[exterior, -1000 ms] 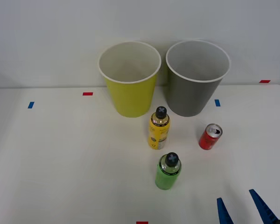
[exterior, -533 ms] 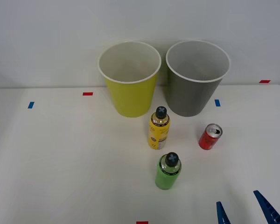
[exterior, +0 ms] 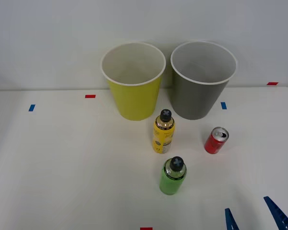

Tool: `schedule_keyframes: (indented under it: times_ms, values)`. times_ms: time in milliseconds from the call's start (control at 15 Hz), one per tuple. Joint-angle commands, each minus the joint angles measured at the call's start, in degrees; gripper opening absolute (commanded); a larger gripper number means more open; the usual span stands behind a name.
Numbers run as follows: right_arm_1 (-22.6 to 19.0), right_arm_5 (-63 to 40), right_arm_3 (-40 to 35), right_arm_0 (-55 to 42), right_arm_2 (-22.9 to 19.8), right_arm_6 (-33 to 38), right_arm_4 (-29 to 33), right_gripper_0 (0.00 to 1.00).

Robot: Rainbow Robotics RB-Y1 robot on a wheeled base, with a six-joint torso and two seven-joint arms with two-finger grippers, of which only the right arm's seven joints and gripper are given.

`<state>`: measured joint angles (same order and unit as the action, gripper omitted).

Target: Put cans in the gray bin, plastic bottles in the light green bin

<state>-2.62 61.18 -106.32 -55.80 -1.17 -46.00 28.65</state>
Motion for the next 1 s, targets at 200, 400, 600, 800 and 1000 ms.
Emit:
schedule_keyframes:
  times_ms: [200, 400, 600, 800, 1000]
  values:
    - [0.2, 2.0, 0.0, -0.8, -0.4, 5.3, -0.1, 1.0]
    - [0.2, 2.0, 0.1, -0.9, -0.7, 4.4, 0.7, 1.0]
    - [0.2, 2.1, 0.1, -0.9, -0.7, 3.4, 0.7, 1.0]
    - [0.2, 2.3, 0.0, -0.9, -0.7, 1.8, 0.9, 1.0]
    - [0.2, 2.8, 0.1, -1.2, -0.8, 0.9, 0.9, 1.0]
